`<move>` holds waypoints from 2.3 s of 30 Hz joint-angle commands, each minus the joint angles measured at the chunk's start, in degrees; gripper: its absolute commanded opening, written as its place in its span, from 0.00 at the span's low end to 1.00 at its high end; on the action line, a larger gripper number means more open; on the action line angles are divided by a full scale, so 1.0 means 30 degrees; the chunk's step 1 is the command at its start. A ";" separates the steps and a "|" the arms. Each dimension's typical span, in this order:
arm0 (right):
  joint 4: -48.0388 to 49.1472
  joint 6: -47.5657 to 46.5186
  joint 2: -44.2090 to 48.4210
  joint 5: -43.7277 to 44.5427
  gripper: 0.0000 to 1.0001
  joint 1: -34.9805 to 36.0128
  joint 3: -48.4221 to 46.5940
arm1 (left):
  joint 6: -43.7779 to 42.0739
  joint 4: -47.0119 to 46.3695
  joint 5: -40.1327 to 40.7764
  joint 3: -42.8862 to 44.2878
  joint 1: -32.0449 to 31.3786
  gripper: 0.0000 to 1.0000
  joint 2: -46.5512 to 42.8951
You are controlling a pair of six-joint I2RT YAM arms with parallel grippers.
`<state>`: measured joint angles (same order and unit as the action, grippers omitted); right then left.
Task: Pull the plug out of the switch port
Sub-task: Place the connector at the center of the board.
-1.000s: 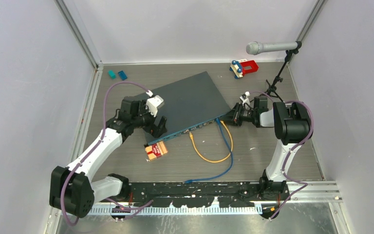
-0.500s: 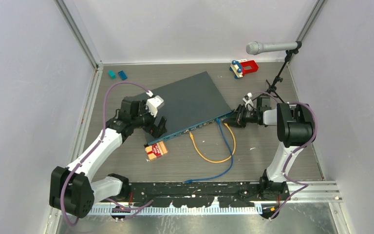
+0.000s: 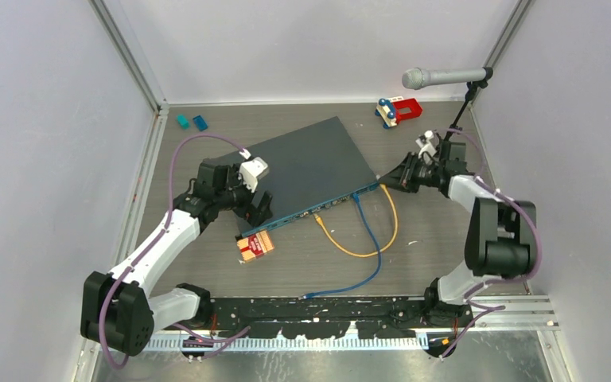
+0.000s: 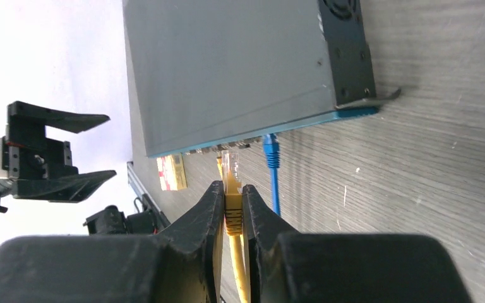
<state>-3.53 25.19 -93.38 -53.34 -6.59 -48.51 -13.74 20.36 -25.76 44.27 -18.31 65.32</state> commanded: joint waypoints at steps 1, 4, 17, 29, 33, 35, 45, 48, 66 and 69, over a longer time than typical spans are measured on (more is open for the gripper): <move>-0.3391 -0.1705 0.2953 0.1095 0.01 -0.0463 -0.1292 | 0.0012 -0.0327 -0.0636 0.0378 0.0066 1.00 -0.0372; -0.5365 -0.2939 0.4364 0.1981 0.01 -0.0595 -0.1731 | 0.0117 -0.0299 -0.0728 0.0502 0.0067 1.00 -0.0458; -1.7590 -1.3062 0.6787 0.6994 0.01 -0.2306 -0.6211 | 0.0213 0.0143 -0.0641 0.0682 0.0037 1.00 -0.1019; -2.0291 -1.5613 0.5409 0.6654 0.01 -0.5095 -0.6638 | 0.0592 -0.0591 -0.0870 0.0367 -0.0079 1.00 -0.1374; -1.8330 -1.5062 0.4339 0.6524 0.01 -0.5113 -0.6273 | 0.0594 -0.0888 -0.0894 0.0274 -0.0109 1.00 -0.1577; -1.7609 -1.5053 0.3563 0.6531 0.01 -0.5127 -0.6460 | 0.0593 -0.0936 -0.0879 0.0258 -0.0138 1.00 -0.1688; -1.3657 -1.2774 0.3025 0.7344 0.14 -0.5128 -0.5944 | 0.0440 -0.1268 -0.0674 -0.0192 -0.0139 1.00 -0.2310; -1.3272 -1.3108 0.3242 0.8611 0.23 -0.5128 -0.5744 | 0.0412 -0.1336 -0.0653 -0.0218 -0.0139 1.00 -0.2349; -1.3065 -1.7018 0.4748 1.3157 0.62 -0.5199 -0.5289 | 0.0185 -0.1470 -0.0620 -0.0387 -0.0139 1.00 -0.2341; -1.2864 -1.7707 0.5893 1.2150 0.65 -0.5199 -0.4318 | 0.0126 -0.1534 -0.0504 -0.0430 -0.0139 1.00 -0.2346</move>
<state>-43.81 -23.55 -81.25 -16.10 -21.89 -64.20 -12.51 18.81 -27.05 43.27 -18.46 59.42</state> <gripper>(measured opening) 0.639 0.996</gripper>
